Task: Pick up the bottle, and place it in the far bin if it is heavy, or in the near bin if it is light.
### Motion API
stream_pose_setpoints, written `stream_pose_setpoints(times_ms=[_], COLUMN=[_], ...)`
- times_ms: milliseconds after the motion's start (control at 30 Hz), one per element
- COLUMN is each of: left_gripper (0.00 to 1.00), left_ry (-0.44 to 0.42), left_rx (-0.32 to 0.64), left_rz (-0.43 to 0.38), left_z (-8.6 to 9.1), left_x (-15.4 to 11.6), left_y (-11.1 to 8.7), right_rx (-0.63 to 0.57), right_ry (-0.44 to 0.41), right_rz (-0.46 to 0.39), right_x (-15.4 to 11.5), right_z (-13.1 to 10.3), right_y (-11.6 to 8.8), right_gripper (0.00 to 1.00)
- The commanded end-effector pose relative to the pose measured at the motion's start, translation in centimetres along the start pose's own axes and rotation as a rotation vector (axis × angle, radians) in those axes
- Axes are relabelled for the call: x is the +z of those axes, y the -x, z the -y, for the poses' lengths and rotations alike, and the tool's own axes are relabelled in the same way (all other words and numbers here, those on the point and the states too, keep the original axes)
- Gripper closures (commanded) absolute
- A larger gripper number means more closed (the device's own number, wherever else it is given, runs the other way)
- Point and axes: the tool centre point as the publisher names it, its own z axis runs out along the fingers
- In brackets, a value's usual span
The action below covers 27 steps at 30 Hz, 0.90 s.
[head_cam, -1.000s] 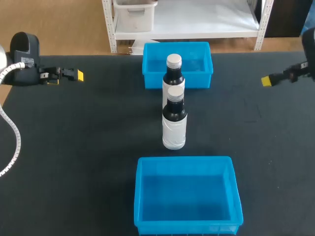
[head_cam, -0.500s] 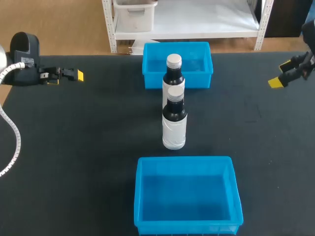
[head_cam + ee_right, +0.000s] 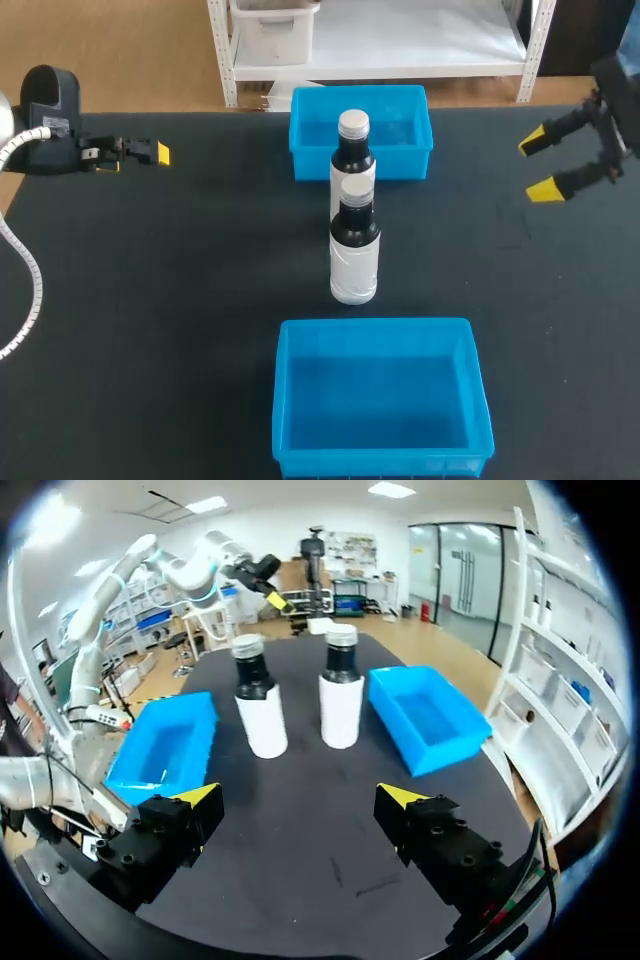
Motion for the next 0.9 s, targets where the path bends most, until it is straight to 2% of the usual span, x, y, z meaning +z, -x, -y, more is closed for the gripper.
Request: stream_pose_setpoints(times_ms=[33,267,433,600,900], left_gripper=[0.0,0.0,0.0,0.0,0.0], left_ry=[0.0,0.0,0.0,0.0,0.0], left_rx=[0.0,0.0,0.0,0.0,0.0], left_rz=[0.0,0.0,0.0,0.0,0.0], left_z=[0.0,0.0,0.0,0.0,0.0], left_x=[0.0,0.0,0.0,0.0,0.0], left_y=[0.0,0.0,0.0,0.0,0.0], right_rx=[-0.023,-0.01,-0.01,-0.022,-0.024], right_ry=[0.033,-0.078,-0.12,-0.119,-0.065], right_rz=[0.035,0.017,0.006,-0.001,0.012], right_x=[0.9,2.7,4.9,7.1,10.1], right_z=[-0.3,-2.0,-3.1,-3.6,-4.4], right_y=[0.1,1.8,2.9,4.0,5.4], right_gripper=[0.0,0.0,0.0,0.0,0.0])
